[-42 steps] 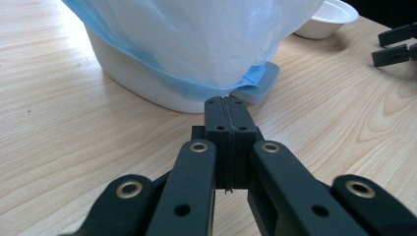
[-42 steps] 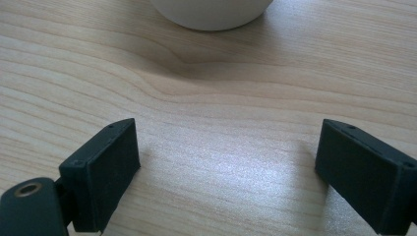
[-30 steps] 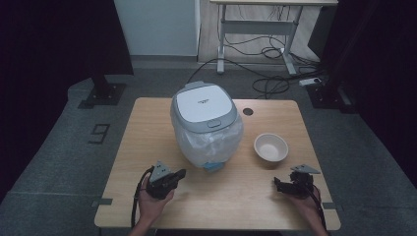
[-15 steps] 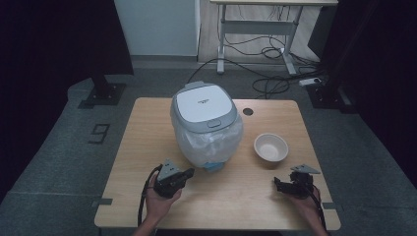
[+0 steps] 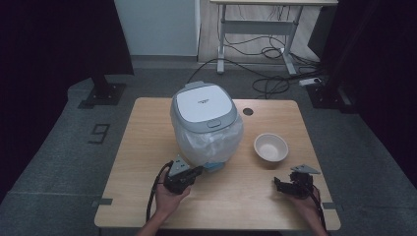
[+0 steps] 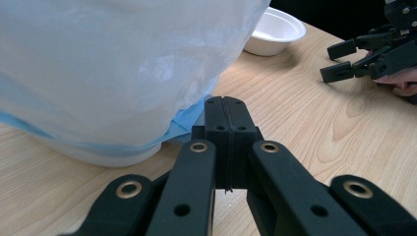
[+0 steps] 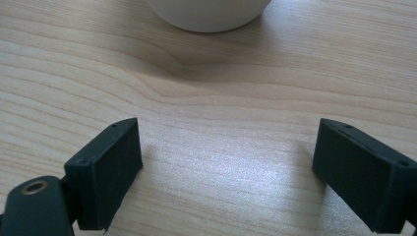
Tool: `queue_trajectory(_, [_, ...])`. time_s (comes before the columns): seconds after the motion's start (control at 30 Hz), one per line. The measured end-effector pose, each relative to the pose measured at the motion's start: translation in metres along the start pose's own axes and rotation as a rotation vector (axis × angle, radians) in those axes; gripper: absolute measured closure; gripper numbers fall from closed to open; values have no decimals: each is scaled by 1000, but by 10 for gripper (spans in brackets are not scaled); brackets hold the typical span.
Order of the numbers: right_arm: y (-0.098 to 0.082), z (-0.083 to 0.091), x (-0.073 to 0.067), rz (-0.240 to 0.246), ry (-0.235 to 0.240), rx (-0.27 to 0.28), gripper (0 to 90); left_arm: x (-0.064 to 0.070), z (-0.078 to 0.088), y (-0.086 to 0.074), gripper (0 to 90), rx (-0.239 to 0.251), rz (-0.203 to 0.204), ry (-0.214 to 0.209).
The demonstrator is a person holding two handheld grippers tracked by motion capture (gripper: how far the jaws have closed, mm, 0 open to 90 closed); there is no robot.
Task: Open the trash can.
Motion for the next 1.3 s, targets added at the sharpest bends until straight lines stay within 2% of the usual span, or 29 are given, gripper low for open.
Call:
queue_trajectory(0.3, [0,0,0,0,0,0,103,6,-14,2,900,-11,-12,-8])
queue_trajectory(0.5, [0,0,0,-1,-1,0,104,7,-23,4,900,-13,-5,-14])
queue_trajectory(0.9, [0,0,0,-2,-1,0,105,8,-44,3,900,-30,-16,-7])
queue_trajectory(1.3, [0,0,0,-2,-1,0,105,8,-64,2,900,-46,-51,22])
Point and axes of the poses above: each handheld gripper's, and its own axes: z roughly backward along the jaws, y roughly out of its top, x roughly to its right, the point moved 2 cm from there along -z, roughly forward along the jaws, and after that the axes turned 2 degrees about z, right-handed, at the moved point
